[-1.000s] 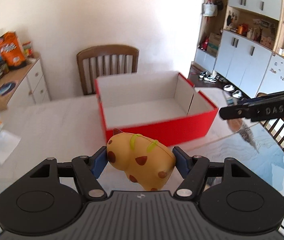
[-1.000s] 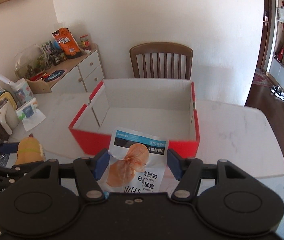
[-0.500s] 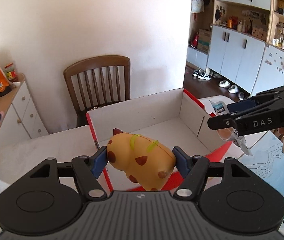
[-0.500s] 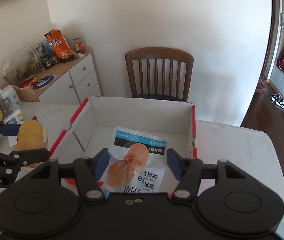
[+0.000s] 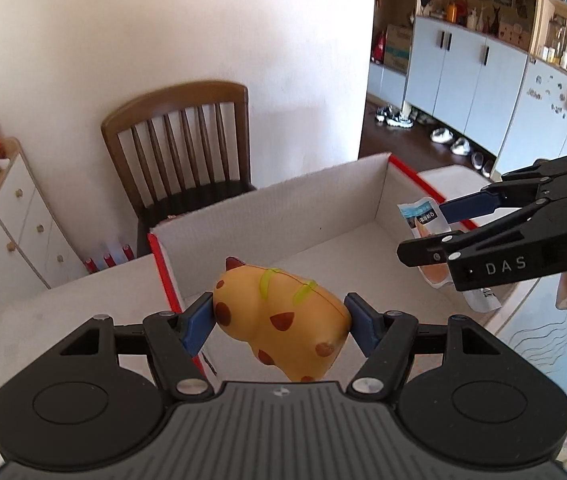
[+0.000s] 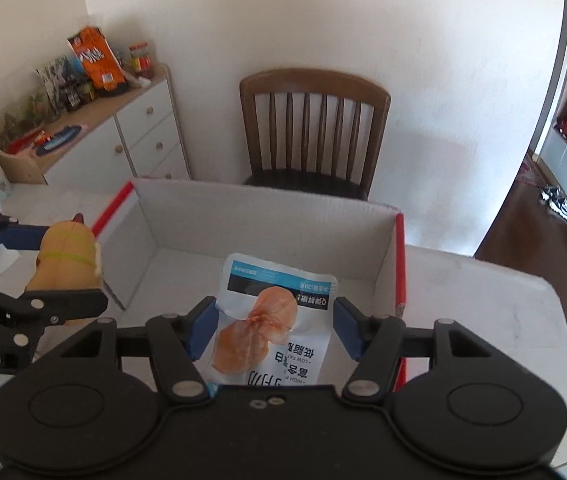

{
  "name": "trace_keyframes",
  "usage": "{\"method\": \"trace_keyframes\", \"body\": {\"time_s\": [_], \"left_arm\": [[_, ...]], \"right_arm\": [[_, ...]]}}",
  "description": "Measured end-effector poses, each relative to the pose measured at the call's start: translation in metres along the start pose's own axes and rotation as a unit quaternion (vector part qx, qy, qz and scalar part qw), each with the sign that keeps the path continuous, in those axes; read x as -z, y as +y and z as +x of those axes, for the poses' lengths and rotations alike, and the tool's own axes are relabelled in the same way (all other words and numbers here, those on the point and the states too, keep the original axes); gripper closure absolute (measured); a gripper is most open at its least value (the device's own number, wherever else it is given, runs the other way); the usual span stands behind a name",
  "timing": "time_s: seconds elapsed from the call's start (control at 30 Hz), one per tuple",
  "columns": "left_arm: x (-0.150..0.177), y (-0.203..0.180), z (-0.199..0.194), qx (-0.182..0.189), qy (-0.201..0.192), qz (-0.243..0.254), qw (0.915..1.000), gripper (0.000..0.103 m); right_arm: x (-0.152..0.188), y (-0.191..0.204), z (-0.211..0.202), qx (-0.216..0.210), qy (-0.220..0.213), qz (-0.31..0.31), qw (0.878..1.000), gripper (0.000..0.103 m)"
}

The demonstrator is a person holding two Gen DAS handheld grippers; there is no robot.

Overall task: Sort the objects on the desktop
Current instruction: 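Lower the toy into the red box and open the left tool while the right tool releases the pouch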

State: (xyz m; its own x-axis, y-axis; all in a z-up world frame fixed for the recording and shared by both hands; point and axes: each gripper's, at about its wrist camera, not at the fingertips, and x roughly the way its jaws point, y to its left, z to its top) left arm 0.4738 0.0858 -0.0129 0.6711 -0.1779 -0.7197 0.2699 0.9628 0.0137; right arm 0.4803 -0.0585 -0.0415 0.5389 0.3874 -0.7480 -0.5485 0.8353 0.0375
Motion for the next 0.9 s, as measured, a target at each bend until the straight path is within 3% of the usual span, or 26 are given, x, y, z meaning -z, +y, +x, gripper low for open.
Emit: {"method": "trace_keyframes", "body": {"time_s": [0.33,0.47,0.63,0.77,0.9], "left_arm": [[-0.002,0.001,0.056,0.005,0.056,0.022,0.9982,0.034],[-0.001,-0.006,0.073,0.017,0.091,0.049,0.9945,0.034],[0.004,-0.022,0.090,0.024,0.136,0.084,0.9868,0.033],[0.011,-0.033,0.095,0.034,0.153,0.110,0.9815,0.033],[0.011,-0.031,0.099,0.033,0.159,0.099,0.9817,0.032]], "right_arm": [[-0.003,0.000,0.038,0.012,0.029,0.011,0.999,0.041],[-0.001,-0.001,0.062,0.031,0.085,0.005,0.996,0.041],[0.000,0.012,0.072,0.034,0.113,-0.022,0.993,0.041],[0.003,0.019,0.078,0.037,0.128,-0.040,0.990,0.041],[0.003,0.013,0.078,0.030,0.137,-0.021,0.990,0.038]]}}
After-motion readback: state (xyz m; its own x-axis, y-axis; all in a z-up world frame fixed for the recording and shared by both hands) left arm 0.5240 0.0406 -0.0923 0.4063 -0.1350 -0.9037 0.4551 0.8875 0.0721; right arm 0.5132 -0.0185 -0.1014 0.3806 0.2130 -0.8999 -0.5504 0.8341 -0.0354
